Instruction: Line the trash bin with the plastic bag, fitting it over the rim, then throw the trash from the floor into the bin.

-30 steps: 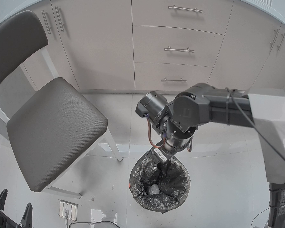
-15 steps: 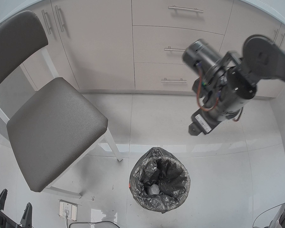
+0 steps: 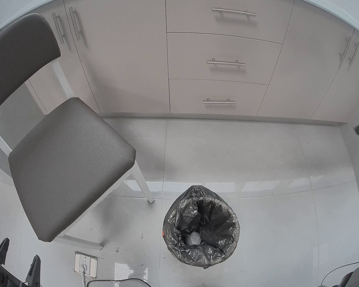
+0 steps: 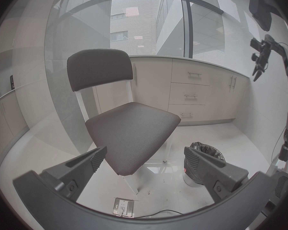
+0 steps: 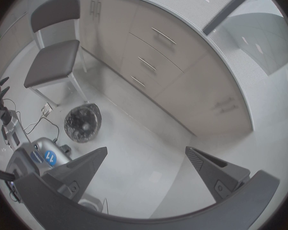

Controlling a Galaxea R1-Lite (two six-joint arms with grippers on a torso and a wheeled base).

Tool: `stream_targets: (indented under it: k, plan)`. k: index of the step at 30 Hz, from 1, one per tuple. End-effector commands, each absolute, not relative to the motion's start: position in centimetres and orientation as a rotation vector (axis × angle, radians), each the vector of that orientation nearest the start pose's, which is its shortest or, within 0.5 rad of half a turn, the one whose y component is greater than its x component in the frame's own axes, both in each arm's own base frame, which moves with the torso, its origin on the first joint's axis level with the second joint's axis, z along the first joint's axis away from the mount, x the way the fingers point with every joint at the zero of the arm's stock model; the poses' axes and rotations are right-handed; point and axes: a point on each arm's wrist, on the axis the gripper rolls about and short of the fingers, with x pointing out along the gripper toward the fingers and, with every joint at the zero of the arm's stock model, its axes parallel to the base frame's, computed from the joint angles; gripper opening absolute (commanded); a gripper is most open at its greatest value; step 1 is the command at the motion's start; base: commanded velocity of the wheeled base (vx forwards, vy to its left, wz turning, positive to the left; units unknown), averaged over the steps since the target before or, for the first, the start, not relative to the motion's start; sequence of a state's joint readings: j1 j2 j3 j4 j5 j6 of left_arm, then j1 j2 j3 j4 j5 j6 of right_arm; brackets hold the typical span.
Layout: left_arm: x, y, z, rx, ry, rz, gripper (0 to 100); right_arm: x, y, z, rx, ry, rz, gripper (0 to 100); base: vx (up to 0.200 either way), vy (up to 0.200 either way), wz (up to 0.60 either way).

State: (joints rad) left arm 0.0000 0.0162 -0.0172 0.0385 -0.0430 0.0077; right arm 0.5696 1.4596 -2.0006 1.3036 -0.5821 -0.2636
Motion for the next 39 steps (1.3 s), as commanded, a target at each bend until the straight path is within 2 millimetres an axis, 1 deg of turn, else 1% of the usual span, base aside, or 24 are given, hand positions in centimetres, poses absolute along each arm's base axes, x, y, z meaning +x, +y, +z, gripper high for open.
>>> stream_targets:
  k: [1, 2, 5, 6, 7, 8, 9, 11, 13, 16, 17, 18, 21, 22, 23, 27, 30, 32, 34, 35, 36, 37, 38, 39]
  plan:
    - [-2.4, -0.1, 7.6, 0.007, 0.023, -0.043, 100, 0.7, -0.9, 39.2, -0.555, 0.641, -0.097, 100, 0.0, 0.0, 0.0]
    - [-2.4, -0.1, 7.6, 0.007, 0.023, -0.043, 100, -0.5, -1.2, 39.0, -0.53, 0.646, -0.109, 100, 0.0, 0.0, 0.0]
    - [-2.4, -0.1, 7.6, 0.009, 0.023, -0.043, 100, -4.4, -1.4, 38.7, -0.436, 0.567, -0.116, 100, 0.0, 0.0, 0.0]
    - [-2.4, -0.1, 7.6, 0.009, 0.023, -0.043, 100, -4.4, -1.4, 38.7, -0.436, 0.567, -0.116, 100, 0.0, 0.0, 0.0]
    - [-2.4, -0.1, 7.6, 0.007, 0.023, -0.043, 100, -7.1, -1.2, 38.3, -0.395, 0.496, -0.113, 100, 0.0, 0.0, 0.0]
    - [-2.4, -0.1, 7.6, 0.007, 0.023, -0.043, 100, -8.6, -1.0, 38.0, -0.376, 0.462, -0.12, 100, 0.0, 0.0, 0.0]
    - [-2.4, -0.1, 7.6, 0.007, 0.023, -0.043, 100, -8.6, -1.0, 38.0, -0.376, 0.462, -0.12, 100, 0.0, 0.0, 0.0]
    - [-2.4, -0.1, 7.6, 0.009, 0.023, -0.043, 100, -13.3, 0.3, 36.6, -0.331, 0.344, -0.159, 100, 0.0, 0.0, 0.0]
    - [-2.4, -0.1, 7.6, 0.009, 0.023, -0.043, 100, -15.7, 1.0, 35.6, -0.318, 0.271, -0.16, 100, 0.0, 0.0, 0.0]
    - [-2.4, -0.1, 7.6, 0.009, 0.023, -0.043, 100, -20.4, 2.3, 33.2, -0.312, 0.119, -0.146, 100, 0.0, 0.0, 0.0]
    - [-2.4, -0.1, 7.6, 0.009, 0.023, -0.043, 100, -20.8, 2.4, 32.9, -0.312, 0.104, -0.142, 100, 0.0, 0.0, 0.0]
    - [-2.4, -0.1, 7.6, 0.009, 0.021, -0.043, 100, -23.2, 2.9, 31.5, -0.32, 0.003, -0.131, 100, 0.0, 0.0, 0.0]
    - [-2.4, -0.1, 7.6, 0.009, 0.021, -0.043, 100, -27.5, 3.6, 28.7, -0.336, -0.228, -0.138, 100, 0.0, 0.0, 0.0]
    - [-2.4, -0.1, 7.6, 0.009, 0.021, -0.043, 100, -27.5, 3.6, 28.7, -0.336, -0.228, -0.138, 100, 0.0, 0.0, 0.0]
    - [-2.4, -0.1, 7.6, 0.009, 0.021, -0.043, 100, -30.3, 3.8, 27.1, -0.351, -0.406, -0.154, 100, 0.0, 0.0, 0.0]
    - [-2.4, -0.1, 7.6, 0.009, 0.021, -0.043, 100, -29.8, 3.1, 24.8, -0.394, -0.509, -0.116, 100, 0.0, 0.0, 0.0]
    - [-2.4, -0.1, 7.6, 0.009, 0.021, -0.043, 100, -29.7, 2.8, 24.7, -0.39, -0.5, -0.104, 100, 0.0, 0.0, 0.0]
    - [-2.4, -0.1, 7.6, 0.009, 0.021, -0.043, 100, -29.7, 1.8, 24.2, -0.375, -0.489, -0.074, 100, 0.0, 0.0, 0.0]
    - [-2.4, -0.1, 7.6, 0.009, 0.021, -0.043, 100, -29.4, 0.2, 22.8, -0.372, -0.476, -0.019, 100, 0.0, 0.0, 0.0]
    - [-2.4, -0.1, 7.6, 0.009, 0.021, -0.043, 100, -29.0, -0.1, 22.0, -0.386, -0.458, -0.003, 100, 0.0, 0.0, 0.0]
    - [-2.4, -0.1, 7.6, 0.009, 0.021, -0.043, 100, -28.1, 0.0, 21.5, -0.399, -0.413, 0.002, 100, 0.0, 0.0, 0.0]
    - [-2.4, -0.1, 7.6, 0.009, 0.021, -0.043, 100, -27.3, 0.0, 21.3, -0.391, -0.365, 0.012, 100, 0.0, 0.0, 0.0]
    - [-2.4, -0.1, 7.6, 0.009, 0.021, -0.043, 100, -27.1, 0.0, 21.1, -0.388, -0.347, 0.014, 100, 0.0, 0.0, 0.0]
    - [-2.4, -0.1, 7.6, 0.01, 0.021, -0.043, 100, -26.3, 0.0, 20.5, -0.353, -0.257, 0.039, 100, 0.0, 0.0, 0.0]
